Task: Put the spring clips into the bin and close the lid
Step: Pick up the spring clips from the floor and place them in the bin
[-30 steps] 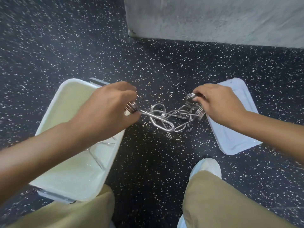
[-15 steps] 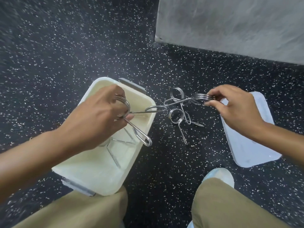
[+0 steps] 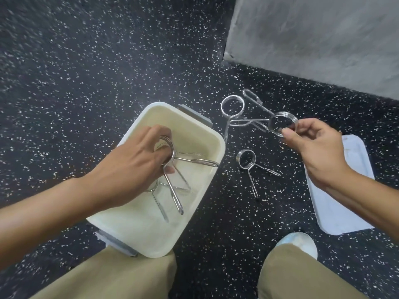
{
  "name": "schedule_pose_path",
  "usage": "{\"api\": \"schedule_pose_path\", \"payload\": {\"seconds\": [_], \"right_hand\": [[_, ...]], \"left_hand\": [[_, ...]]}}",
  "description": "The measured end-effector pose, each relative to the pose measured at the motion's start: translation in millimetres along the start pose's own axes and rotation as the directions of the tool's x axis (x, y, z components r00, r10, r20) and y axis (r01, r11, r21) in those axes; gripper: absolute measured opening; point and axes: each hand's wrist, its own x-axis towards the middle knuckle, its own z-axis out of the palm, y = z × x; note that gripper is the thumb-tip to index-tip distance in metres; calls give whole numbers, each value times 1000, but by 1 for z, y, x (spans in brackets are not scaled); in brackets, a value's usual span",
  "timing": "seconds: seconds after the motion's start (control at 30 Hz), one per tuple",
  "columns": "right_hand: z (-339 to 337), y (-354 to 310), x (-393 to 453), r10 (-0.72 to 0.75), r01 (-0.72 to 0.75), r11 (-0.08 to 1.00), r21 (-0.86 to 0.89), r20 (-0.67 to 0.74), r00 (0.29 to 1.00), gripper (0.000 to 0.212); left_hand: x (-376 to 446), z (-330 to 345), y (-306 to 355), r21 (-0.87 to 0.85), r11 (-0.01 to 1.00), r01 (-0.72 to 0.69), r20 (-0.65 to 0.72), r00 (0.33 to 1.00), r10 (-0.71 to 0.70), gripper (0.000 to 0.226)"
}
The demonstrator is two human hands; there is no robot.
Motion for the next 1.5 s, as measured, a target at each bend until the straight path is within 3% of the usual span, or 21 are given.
{"api": "schedule_pose_path", "payload": {"seconds": [0.13,0.23,0.3,0.5,0.6,0.63,0.73,0.77,0.9,0.97,1.03,1.17,1.2,1.27,1.37,1.5], "right_hand": [[4,-11,10,102,-60,933,354,-102,990,24],[10,-24,17,262,-203,786,584,-16,965,21],[16,-31,20,301,-239,749,618,4,953,21],[24,-53,27,119,-112,904,412,8,993,15],[33,-69,27,-24,0,969,246,93,995,16],[38,-75,27,-70,47,984,169,133,989,17],[62,-89,27,-178,204,976,-72,269,946,23],[72,-93,26,-213,269,951,-149,314,925,23],[115,-107,17,-319,560,740,-372,539,779,15],[137,-108,12,-319,670,629,-393,656,684,14],[158,-104,10,-301,766,507,-394,752,586,22],[191,-93,10,-297,968,96,-231,922,250,37],[198,-91,10,-267,978,1,-207,943,200,38],[209,-85,10,-205,972,-119,-205,962,178,39],[221,-73,5,-100,959,-190,-209,976,193,31],[237,-49,5,-35,951,-269,-150,989,146,20]], "left_hand": [[-6,8,-5,-10,1000,-6,-20,1000,5,25],[-10,29,-16,18,1000,-10,21,1000,9,15],[-13,46,-23,54,999,-7,92,996,2,15],[-20,65,-31,106,994,15,215,976,-38,27],[-18,69,-31,186,983,2,223,974,-44,31],[-18,70,-29,214,977,-4,214,976,-42,36],[-19,84,-30,298,949,-99,241,970,25,83],[-20,90,-30,327,937,-124,291,956,25,85],[-27,107,-25,360,917,-173,378,925,26,68],[-32,115,-24,379,895,-234,466,884,33,71],[-36,114,-21,452,842,-295,514,857,24,54],[-35,115,-21,462,825,-326,507,860,57,50],[-34,115,-21,448,835,-320,490,869,70,48],[-35,115,-22,404,872,-278,451,889,75,43],[-40,115,-23,316,939,-134,420,907,-11,43],[-49,104,-21,167,983,72,322,938,-124,43]]}}
